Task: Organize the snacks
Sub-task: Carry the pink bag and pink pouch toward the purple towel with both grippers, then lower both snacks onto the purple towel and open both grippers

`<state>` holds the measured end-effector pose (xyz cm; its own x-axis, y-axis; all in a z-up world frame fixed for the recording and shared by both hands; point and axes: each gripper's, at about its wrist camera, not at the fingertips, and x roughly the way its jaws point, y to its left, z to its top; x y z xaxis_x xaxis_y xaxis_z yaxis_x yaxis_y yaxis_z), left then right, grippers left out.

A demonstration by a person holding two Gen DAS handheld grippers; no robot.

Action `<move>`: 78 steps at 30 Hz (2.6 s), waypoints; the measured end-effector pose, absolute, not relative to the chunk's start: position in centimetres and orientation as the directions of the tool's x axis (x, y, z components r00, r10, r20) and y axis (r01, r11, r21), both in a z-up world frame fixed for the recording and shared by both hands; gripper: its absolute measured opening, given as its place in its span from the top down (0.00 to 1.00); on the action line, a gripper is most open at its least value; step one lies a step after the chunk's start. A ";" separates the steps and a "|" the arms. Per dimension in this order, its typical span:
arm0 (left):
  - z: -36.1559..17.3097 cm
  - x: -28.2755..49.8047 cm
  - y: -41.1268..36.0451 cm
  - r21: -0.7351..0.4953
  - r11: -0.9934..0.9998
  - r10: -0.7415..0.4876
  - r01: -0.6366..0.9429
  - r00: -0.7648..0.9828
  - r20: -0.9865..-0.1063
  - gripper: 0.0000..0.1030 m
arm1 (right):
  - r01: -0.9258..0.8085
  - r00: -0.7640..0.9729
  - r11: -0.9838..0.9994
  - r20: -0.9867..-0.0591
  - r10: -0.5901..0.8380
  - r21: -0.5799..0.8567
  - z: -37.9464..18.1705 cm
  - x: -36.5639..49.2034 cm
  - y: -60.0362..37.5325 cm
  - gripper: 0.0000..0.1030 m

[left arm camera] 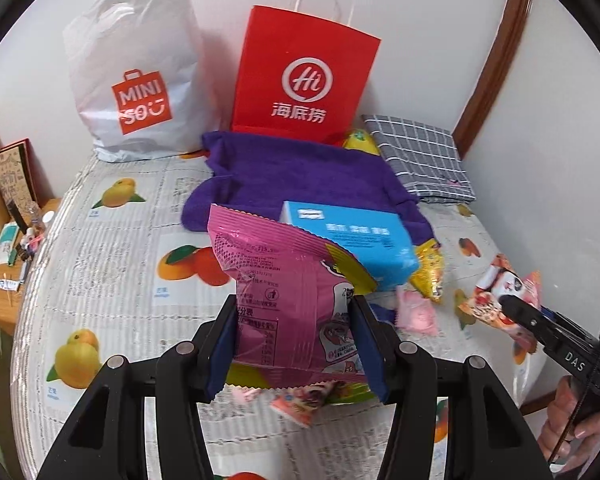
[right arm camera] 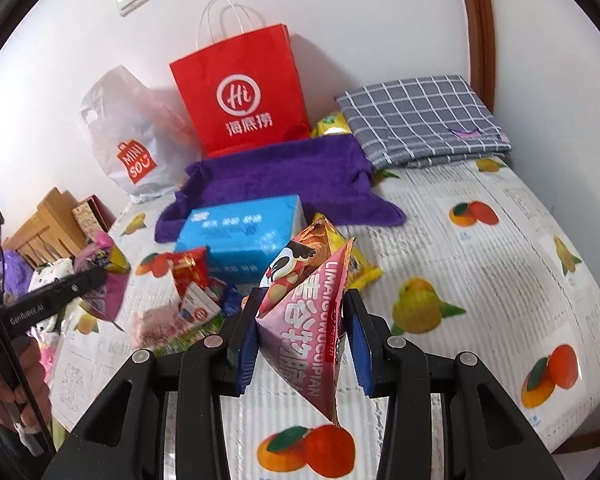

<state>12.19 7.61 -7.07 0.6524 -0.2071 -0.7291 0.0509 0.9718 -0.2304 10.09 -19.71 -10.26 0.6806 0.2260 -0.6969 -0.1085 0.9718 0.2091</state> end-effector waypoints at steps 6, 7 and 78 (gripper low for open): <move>-5.7 13.0 5.9 -0.221 0.972 -0.216 0.076 0.661 -0.719 0.50 | -0.160 0.686 0.963 -0.676 0.268 0.219 -9.1 11.3 -18.8 0.62; -5.4 13.2 5.6 -0.219 0.972 -0.216 0.080 0.664 -0.716 0.50 | -0.170 0.688 0.962 -0.673 0.273 0.216 -8.8 11.6 -18.6 0.62; -11.8 39.9 10.1 -0.183 0.983 -0.153 0.002 0.562 -0.813 0.50 | -0.232 0.572 0.962 -0.780 0.254 0.143 -15.7 43.6 -18.6 0.63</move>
